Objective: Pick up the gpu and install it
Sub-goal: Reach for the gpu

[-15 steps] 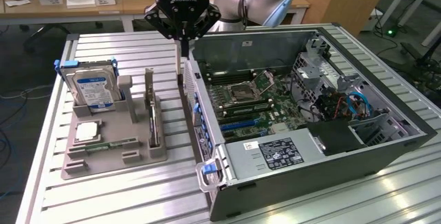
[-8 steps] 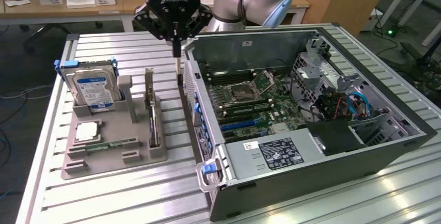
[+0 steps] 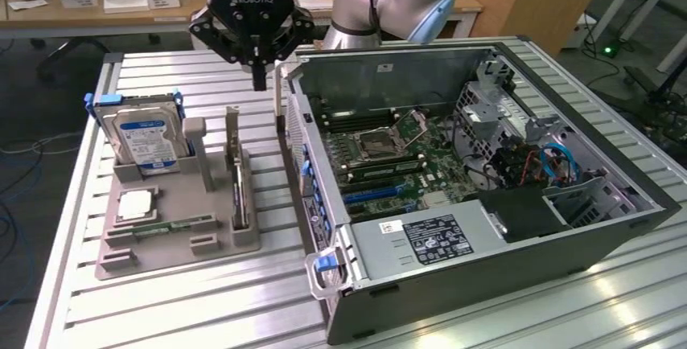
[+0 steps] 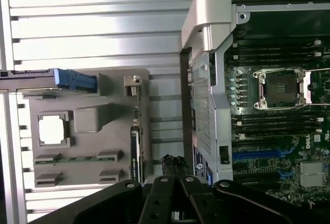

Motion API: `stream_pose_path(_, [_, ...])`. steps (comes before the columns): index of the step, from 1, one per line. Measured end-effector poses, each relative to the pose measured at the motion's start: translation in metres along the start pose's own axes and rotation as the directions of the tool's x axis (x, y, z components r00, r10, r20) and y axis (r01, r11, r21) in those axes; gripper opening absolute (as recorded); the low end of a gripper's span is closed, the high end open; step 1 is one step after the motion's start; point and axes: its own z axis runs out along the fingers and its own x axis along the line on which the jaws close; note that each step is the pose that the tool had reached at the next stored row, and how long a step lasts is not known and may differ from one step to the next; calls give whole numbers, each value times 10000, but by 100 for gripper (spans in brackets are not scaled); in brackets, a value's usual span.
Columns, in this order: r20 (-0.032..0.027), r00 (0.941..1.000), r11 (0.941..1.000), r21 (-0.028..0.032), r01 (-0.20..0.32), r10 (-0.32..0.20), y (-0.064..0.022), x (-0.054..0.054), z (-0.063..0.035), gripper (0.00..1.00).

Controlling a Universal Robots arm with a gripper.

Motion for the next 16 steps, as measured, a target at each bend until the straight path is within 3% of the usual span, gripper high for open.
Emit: stream_pose_path(16, [-1,10000,10000,0,-1,1,-32,340,-9,11])
